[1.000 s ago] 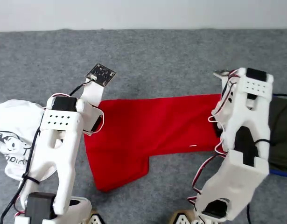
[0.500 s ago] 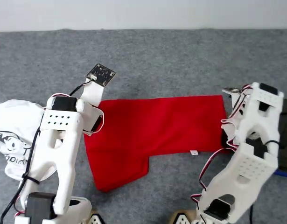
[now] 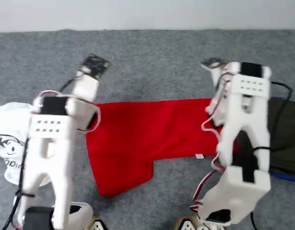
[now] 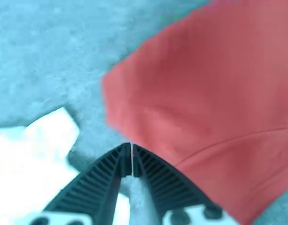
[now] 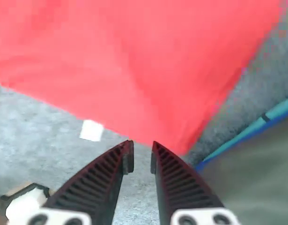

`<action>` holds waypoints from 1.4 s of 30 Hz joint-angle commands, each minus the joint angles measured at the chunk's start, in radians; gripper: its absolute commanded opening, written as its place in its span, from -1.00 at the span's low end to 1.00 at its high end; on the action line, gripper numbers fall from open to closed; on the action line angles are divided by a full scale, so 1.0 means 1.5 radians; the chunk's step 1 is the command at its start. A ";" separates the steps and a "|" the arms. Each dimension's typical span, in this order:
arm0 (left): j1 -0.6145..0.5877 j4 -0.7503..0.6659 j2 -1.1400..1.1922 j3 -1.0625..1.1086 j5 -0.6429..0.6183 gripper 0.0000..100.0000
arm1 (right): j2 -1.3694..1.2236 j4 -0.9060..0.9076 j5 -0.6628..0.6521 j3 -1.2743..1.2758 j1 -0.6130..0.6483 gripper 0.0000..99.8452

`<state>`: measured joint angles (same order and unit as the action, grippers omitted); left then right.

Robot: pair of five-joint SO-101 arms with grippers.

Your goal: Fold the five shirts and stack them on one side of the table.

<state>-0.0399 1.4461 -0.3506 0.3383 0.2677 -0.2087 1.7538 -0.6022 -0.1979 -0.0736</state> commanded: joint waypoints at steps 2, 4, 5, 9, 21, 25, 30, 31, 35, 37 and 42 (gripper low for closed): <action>-0.135 0.050 -0.075 -0.038 0.011 -0.97 | 0.125 0.025 0.002 0.082 0.098 -0.86; -0.215 0.066 -0.091 -0.037 0.012 -0.96 | 0.163 0.018 0.003 0.117 0.143 -0.86; -0.254 0.075 -0.099 -0.036 0.018 -0.96 | 0.182 0.014 0.003 0.132 0.167 -0.86; -0.391 0.099 -0.106 -0.034 0.086 -0.96 | 0.247 -0.010 0.006 0.196 0.289 -0.84; -0.635 0.051 0.011 -0.036 0.223 -0.96 | 0.271 -0.199 0.092 0.404 0.706 -0.57; -0.652 0.048 0.032 -0.037 0.223 -0.96 | 0.271 -0.271 0.115 0.462 0.778 -0.57; -0.652 0.045 0.033 -0.036 0.223 -0.96 | 0.232 -0.351 0.109 0.497 0.798 -0.57; -0.652 0.039 0.033 -0.034 0.223 -0.96 | 0.212 -0.363 0.109 0.496 0.797 -0.57; -0.652 0.025 0.037 -0.034 0.223 -0.96 | 0.129 -0.407 0.108 0.496 0.797 -0.57; -0.652 0.025 0.037 -0.034 0.223 -0.96 | 0.095 -0.436 0.108 0.496 0.796 -0.57; -0.652 0.025 0.037 -0.034 0.223 -0.96 | 0.043 -0.457 0.109 0.467 0.794 -0.64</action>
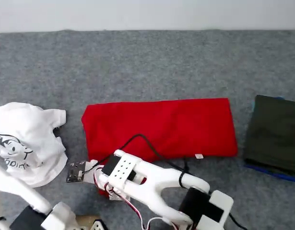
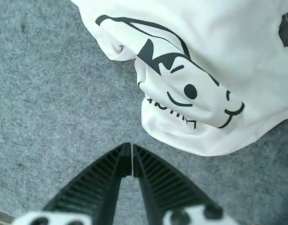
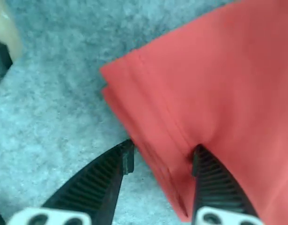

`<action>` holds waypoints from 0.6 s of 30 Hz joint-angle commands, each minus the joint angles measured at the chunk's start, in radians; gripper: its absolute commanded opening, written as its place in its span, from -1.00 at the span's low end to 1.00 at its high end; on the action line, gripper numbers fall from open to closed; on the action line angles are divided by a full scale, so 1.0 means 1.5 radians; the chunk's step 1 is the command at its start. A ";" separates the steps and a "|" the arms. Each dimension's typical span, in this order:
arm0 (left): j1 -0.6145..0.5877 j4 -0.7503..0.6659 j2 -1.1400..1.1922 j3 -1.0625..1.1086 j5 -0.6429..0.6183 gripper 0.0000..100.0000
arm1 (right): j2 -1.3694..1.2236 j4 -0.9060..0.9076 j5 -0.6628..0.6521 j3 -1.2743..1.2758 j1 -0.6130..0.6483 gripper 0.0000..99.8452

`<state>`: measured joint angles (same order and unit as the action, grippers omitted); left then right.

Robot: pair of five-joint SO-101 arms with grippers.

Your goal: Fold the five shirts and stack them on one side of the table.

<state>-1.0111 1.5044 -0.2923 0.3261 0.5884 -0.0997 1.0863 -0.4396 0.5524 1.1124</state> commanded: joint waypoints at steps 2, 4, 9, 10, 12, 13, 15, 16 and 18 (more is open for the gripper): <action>-0.004 -0.014 -0.002 -0.026 0.009 -0.96 | -0.041 -0.004 0.000 -0.047 0.004 -0.75; -0.004 -0.014 -0.002 -0.026 0.009 -0.96 | -0.054 0.004 0.000 -0.057 0.004 -0.87; -0.002 -0.014 -0.002 -0.026 0.008 -0.96 | -0.070 0.026 -0.001 -0.088 0.003 -0.96; -0.002 -0.014 -0.002 -0.026 0.008 -0.96 | -0.068 0.029 -0.003 -0.094 0.001 -0.96; -0.001 -0.014 -0.002 -0.026 0.008 -0.96 | -0.057 0.038 -0.018 -0.108 -0.001 -0.96; -0.001 -0.014 -0.002 -0.026 0.008 -0.96 | -0.049 0.048 -0.025 -0.119 -0.004 -0.96; -0.001 -0.014 -0.002 -0.026 0.008 -0.96 | -0.031 0.070 -0.029 -0.147 -0.018 -0.96; -0.001 -0.014 -0.002 -0.026 0.008 -0.96 | -0.024 0.084 -0.029 -0.167 -0.029 -0.96; 0.000 -0.014 -0.002 -0.026 0.008 -0.96 | -0.016 0.115 -0.034 -0.213 -0.057 -0.96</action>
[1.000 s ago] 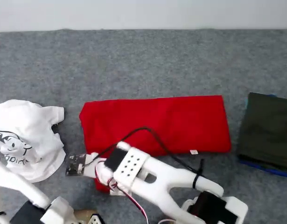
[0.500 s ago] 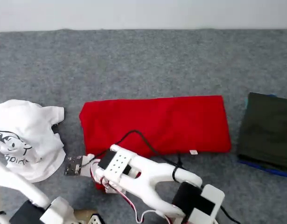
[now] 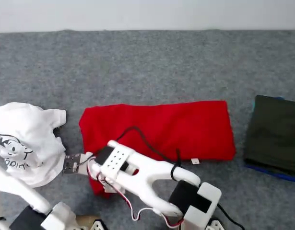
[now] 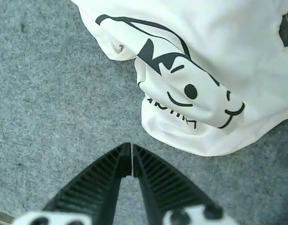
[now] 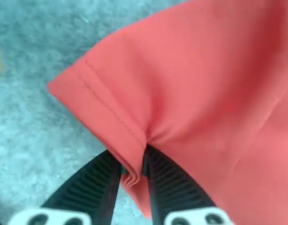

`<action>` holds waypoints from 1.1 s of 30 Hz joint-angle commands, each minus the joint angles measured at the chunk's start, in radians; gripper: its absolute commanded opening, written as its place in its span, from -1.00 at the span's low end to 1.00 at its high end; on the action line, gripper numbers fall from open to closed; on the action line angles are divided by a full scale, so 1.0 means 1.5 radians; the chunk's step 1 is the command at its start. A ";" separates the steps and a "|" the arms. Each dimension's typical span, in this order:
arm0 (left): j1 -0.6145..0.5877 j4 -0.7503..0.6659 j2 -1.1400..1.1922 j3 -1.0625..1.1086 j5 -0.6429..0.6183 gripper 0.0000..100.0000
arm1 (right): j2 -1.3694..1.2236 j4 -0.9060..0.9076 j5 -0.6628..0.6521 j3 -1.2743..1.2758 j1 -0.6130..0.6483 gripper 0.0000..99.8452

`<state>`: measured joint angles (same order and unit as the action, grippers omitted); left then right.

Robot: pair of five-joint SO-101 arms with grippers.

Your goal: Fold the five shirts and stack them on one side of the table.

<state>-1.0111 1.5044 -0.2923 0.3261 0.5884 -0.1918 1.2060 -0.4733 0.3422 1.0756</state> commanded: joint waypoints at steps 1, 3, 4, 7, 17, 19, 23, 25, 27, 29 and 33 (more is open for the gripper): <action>0.000 -0.014 -0.002 -0.026 0.008 -0.96 | 0.048 0.050 -0.019 -0.095 -0.047 -0.96; 0.000 -0.019 -0.002 -0.026 0.008 -0.96 | 0.044 0.067 -0.032 -0.141 -0.074 -0.96; 0.000 -0.026 -0.002 -0.026 0.008 -0.96 | 0.040 0.070 -0.038 -0.162 -0.086 -0.96; 0.001 -0.034 -0.002 -0.026 0.008 -0.96 | 0.015 0.072 -0.063 -0.214 -0.120 -0.96; 0.001 -0.031 -0.006 -0.026 0.008 -0.96 | -0.136 0.076 -0.105 -0.369 -0.231 -0.90; 0.001 -0.030 -0.006 -0.026 0.008 -0.96 | -0.160 0.087 -0.104 -0.391 -0.243 -0.79; 0.001 -0.029 -0.006 -0.026 0.008 -0.96 | -0.204 0.113 -0.102 -0.444 -0.276 -0.62; 0.001 -0.029 -0.004 -0.026 0.008 -0.96 | -0.222 0.114 -0.102 -0.474 -0.296 -0.61; 0.001 -0.029 -0.003 -0.026 0.008 -0.96 | -0.231 0.122 -0.102 -0.503 -0.309 -0.61; 0.001 -0.029 -0.003 -0.026 0.008 -0.96 | -0.234 0.154 -0.102 -0.541 -0.310 -0.62; 0.001 -0.029 -0.003 -0.026 0.008 -0.96 | -0.236 0.264 -0.101 -0.630 -0.278 -0.72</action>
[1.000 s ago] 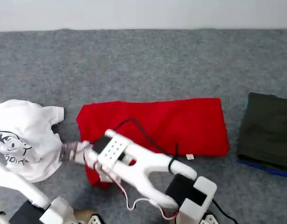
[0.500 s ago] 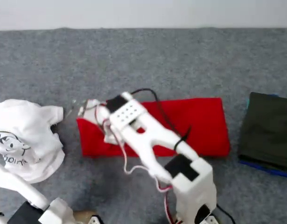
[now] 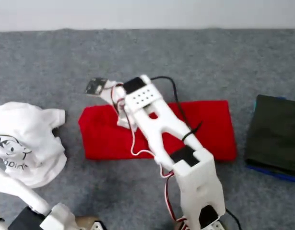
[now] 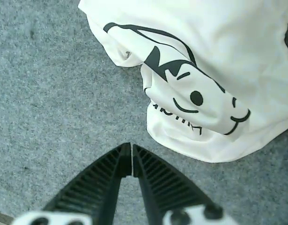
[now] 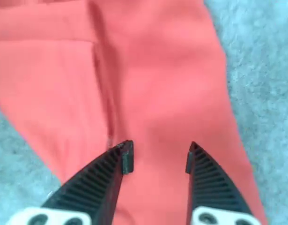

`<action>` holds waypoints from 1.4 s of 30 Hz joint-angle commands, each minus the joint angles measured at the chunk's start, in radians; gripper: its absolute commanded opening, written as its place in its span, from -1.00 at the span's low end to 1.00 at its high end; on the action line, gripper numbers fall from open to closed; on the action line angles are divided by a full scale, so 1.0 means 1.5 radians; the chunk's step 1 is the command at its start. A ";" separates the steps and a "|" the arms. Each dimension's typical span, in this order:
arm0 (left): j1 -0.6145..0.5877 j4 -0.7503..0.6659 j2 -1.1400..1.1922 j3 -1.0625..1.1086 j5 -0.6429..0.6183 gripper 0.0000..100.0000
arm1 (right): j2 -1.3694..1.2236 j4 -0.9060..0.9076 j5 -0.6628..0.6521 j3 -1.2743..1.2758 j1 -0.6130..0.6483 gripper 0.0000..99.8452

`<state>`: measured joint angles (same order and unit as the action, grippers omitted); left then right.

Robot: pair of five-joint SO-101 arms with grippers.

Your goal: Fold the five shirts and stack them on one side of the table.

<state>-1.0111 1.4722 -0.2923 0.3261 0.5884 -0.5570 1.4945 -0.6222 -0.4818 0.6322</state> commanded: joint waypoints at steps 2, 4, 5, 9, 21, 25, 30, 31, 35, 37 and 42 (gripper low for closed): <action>0.001 -0.007 -0.005 -0.026 0.008 -0.96 | 0.007 0.125 -0.002 -0.110 0.036 -0.88; 0.001 -0.007 -0.006 -0.026 0.007 -0.96 | 0.008 0.181 -0.001 -0.128 0.056 -0.99; 0.001 -0.007 -0.006 -0.026 0.007 -0.96 | 0.009 0.201 0.000 -0.130 0.063 -0.97; 0.000 -0.007 -0.006 -0.026 0.006 -0.96 | 0.021 0.203 0.056 -0.094 0.066 -0.98; 0.000 -0.007 -0.006 -0.025 0.006 -0.96 | -0.080 0.120 0.025 0.014 -0.029 -0.98; 0.000 -0.006 -0.006 -0.025 0.006 -0.96 | -0.083 0.131 0.024 -0.014 -0.025 -0.98; -0.003 0.005 -0.007 -0.029 0.006 -0.96 | -0.030 0.191 0.024 -0.073 -0.028 -0.98; -0.002 0.013 -0.007 -0.030 0.006 -0.96 | -0.017 0.198 0.025 -0.077 -0.035 -0.98; -0.002 0.032 -0.008 -0.030 0.006 -0.96 | 0.040 0.201 0.077 -0.077 -0.098 -0.98; -0.005 0.032 -0.013 -0.030 0.006 -0.96 | 0.063 0.201 0.099 -0.076 -0.139 -0.98; 0.018 0.042 -0.087 -0.027 0.005 -0.96 | 0.116 0.201 0.123 -0.027 -0.240 -0.97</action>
<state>-1.0111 1.5228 -0.3307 0.3261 0.5900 -0.4787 1.7538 -0.4565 -0.5370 0.3544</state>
